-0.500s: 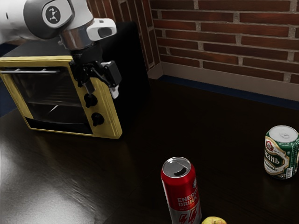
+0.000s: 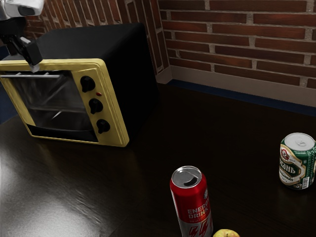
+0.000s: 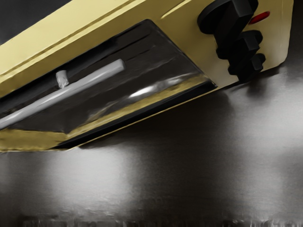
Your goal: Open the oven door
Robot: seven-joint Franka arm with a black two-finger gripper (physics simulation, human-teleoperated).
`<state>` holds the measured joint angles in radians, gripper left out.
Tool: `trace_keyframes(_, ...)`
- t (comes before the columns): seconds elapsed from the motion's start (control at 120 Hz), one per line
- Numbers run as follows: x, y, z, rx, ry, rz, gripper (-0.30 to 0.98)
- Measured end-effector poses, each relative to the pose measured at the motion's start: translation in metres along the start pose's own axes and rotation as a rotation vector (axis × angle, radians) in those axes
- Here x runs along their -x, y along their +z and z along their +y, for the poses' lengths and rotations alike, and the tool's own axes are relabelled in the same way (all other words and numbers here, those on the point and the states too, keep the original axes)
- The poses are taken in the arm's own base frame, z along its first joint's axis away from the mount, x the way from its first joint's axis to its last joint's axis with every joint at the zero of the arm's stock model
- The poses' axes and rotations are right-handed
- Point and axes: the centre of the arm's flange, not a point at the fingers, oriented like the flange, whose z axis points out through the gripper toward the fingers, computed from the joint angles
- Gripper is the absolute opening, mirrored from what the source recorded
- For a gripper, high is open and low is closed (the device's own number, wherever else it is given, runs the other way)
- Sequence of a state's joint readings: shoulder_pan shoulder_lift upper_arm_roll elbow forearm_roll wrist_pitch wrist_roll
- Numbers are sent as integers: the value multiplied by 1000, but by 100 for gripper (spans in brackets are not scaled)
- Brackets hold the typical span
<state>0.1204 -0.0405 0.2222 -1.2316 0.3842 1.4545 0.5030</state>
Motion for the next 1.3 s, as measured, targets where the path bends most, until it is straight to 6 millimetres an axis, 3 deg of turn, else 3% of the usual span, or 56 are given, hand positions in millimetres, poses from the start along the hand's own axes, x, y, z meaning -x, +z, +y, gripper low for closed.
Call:
trace_keyframes(0.05, 45, 5, 17, 11, 108, 41, 69)
trace_keyframes(0.092, 94, 37, 13, 73, 157, 110, 69)
trace_keyframes(0.125, 121, 63, 4, 127, 174, 181, 69)
trace_keyframes(0.167, 140, 78, -1, 157, 204, 273, 69)
trace_keyframes(0.217, 145, 87, -7, 158, 242, 355, 69)
trace_keyframes(0.383, 141, 84, -21, 74, 383, 512, 69)
trace_keyframes(0.55, 134, 76, -30, -31, 520, 543, 69)
trace_keyframes(0.675, 94, 102, -46, -61, 605, 469, 69)
trace_keyframes(0.842, 57, 125, -51, -70, 697, 428, 69)
trace_keyframes(0.917, 47, 132, -63, -63, 701, 426, 69)
trace_keyframes(1.133, 26, 150, -63, -34, 768, 426, 69)
trace_keyframes(1.3, 15, 162, -78, -37, 787, 404, 69)
